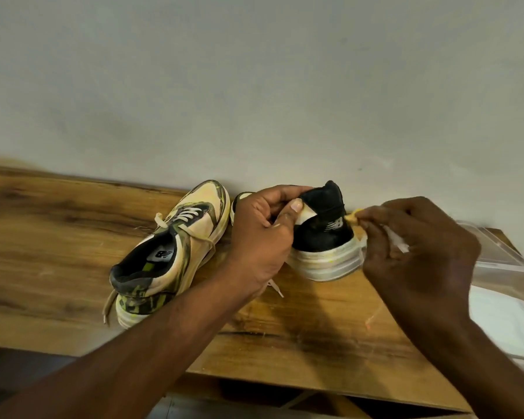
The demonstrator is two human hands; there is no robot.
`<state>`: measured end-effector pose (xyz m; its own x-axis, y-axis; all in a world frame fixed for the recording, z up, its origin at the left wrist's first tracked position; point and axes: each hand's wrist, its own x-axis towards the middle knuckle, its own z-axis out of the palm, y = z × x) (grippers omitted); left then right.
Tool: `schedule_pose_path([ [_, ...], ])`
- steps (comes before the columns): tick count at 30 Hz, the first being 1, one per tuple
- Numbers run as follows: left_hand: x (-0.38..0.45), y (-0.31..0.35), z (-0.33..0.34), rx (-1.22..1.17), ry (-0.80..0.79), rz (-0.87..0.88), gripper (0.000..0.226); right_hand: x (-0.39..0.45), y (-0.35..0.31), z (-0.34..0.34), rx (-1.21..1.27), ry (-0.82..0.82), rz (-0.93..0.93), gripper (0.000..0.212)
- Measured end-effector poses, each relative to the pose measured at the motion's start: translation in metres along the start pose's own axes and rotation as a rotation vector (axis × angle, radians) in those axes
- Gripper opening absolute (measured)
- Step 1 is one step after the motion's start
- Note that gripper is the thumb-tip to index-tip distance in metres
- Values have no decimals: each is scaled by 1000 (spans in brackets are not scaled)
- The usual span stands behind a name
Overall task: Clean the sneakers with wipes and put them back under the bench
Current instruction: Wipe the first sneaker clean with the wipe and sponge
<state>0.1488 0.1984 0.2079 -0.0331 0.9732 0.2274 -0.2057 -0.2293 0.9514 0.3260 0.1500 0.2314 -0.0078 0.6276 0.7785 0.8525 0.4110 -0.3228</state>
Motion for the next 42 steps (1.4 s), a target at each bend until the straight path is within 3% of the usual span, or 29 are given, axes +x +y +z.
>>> schedule_pose_path([
  [2,-2,0,2,-1,-18,-3,33,-5,-11,3,54,-6,-44,17],
  [6,-6,-6,6,-2,-60,-18,31,-26,-33,23,12,-176,-219,18],
  [10,-6,-5,1,-6,-64,9,29,-6,-13,8,-48,35,-131,13],
  [14,-5,-6,-3,-43,-95,22,29,1,0,0,38,42,48,12],
  [21,-2,-12,-7,-79,-146,21,30,-17,-17,14,99,-85,-159,17],
  [25,2,-15,-12,-155,-166,37,25,-4,5,8,137,0,50,17],
  [28,1,-16,-15,-199,-234,47,24,-6,12,11,195,-48,241,19],
  [33,1,-25,-19,-158,-278,59,23,-10,15,16,243,-143,322,21],
  [39,-5,-36,-26,25,-415,117,27,-20,17,23,288,-219,415,21],
  [42,-9,-36,-28,325,-491,290,29,-25,18,25,267,-270,385,18],
])
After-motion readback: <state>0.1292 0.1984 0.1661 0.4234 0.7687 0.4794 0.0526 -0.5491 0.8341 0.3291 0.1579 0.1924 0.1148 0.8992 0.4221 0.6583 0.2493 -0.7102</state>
